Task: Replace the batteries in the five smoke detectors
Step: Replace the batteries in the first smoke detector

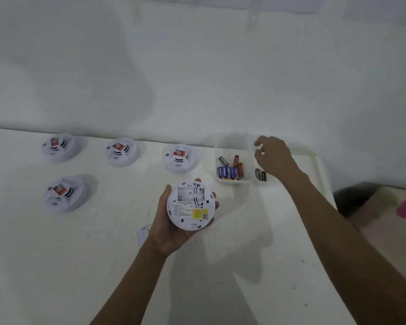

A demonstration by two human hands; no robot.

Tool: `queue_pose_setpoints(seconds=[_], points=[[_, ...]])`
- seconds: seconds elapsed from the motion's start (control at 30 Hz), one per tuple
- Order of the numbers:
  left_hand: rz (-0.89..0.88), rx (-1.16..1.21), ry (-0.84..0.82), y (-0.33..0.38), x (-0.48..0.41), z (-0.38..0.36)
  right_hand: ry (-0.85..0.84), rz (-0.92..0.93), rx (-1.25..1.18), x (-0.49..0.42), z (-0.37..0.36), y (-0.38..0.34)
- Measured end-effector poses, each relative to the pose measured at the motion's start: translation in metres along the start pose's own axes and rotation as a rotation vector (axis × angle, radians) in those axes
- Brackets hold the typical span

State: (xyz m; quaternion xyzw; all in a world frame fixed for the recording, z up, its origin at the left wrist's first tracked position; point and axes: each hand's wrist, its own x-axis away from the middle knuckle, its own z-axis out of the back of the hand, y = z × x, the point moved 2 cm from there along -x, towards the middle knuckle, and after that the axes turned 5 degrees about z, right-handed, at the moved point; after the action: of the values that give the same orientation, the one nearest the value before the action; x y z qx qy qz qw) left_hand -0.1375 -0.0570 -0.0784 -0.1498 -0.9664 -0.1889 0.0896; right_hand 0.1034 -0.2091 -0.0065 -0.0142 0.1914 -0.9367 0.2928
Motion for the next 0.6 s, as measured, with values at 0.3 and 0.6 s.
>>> queue_pose_setpoints(seconds=[0.3, 0.6], points=[[-0.019, -0.014, -0.022, -0.006, -0.003, -0.004, -0.495, 0.19, 0.173, -0.005, -0.038, -0.047], [-0.035, 0.004, -0.029, -0.004, 0.002, -0.001, -0.539, 0.131, 0.133, -0.01, -0.051, -0.048]])
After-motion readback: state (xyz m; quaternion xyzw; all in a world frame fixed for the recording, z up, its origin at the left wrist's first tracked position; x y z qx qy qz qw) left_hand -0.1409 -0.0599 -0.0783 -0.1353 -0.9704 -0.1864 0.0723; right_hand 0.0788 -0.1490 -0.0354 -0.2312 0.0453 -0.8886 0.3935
